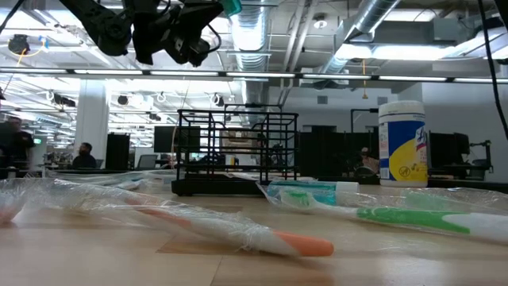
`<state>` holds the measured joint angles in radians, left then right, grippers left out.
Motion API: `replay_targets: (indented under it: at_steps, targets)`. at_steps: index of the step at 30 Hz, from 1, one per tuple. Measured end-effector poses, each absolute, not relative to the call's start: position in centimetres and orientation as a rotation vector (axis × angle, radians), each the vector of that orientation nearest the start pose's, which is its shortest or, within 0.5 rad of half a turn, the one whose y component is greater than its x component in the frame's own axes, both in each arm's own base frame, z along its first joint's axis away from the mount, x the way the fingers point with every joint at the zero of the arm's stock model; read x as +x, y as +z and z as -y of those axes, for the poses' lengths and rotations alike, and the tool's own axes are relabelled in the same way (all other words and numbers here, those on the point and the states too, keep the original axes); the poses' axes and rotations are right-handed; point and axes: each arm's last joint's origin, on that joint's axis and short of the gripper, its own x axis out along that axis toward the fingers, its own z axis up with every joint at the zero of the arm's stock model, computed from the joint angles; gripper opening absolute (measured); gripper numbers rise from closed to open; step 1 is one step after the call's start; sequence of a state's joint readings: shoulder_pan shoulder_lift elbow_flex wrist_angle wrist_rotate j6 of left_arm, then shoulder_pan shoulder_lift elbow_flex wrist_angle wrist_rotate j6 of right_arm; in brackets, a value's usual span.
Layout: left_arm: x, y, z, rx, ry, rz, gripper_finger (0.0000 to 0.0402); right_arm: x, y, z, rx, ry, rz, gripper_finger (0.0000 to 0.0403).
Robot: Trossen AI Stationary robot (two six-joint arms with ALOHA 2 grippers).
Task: Pick & Place toothbrushing station
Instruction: Put the right blue mouthwash into the mesh organizer
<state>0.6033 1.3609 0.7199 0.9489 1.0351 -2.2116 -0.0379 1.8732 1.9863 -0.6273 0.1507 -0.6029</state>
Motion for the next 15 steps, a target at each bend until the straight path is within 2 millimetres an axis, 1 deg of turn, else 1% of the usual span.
replay_targets:
  at_steps: [6, 9, 11, 13, 15]
  targets:
    - [24.2, 28.7, -13.6, -1.943, -0.446, -0.348, 0.0011, 41.9, 39.6, 1.9, -0.625, -0.026, -0.553, 0.0074]
    - [24.1, 28.7, -13.6, -1.936, -0.449, -0.350, 0.0011, 42.0, 39.7, 1.9, -0.626, -0.030, -0.541, 0.0057]
    - [24.1, 28.8, -13.6, -1.924, -0.447, -0.332, 0.0011, 42.0, 39.7, 2.1, -0.626, -0.037, -0.536, 0.0056]
    - [24.1, 28.8, -13.8, -1.877, -0.432, -0.268, 0.0011, 41.6, 40.2, 2.1, -0.626, -0.042, -0.529, 0.0056]
    - [24.0, 29.0, -14.3, -1.777, -0.403, -0.158, 0.0011, 41.4, 40.9, 2.1, -0.622, -0.046, -0.506, 0.0056]
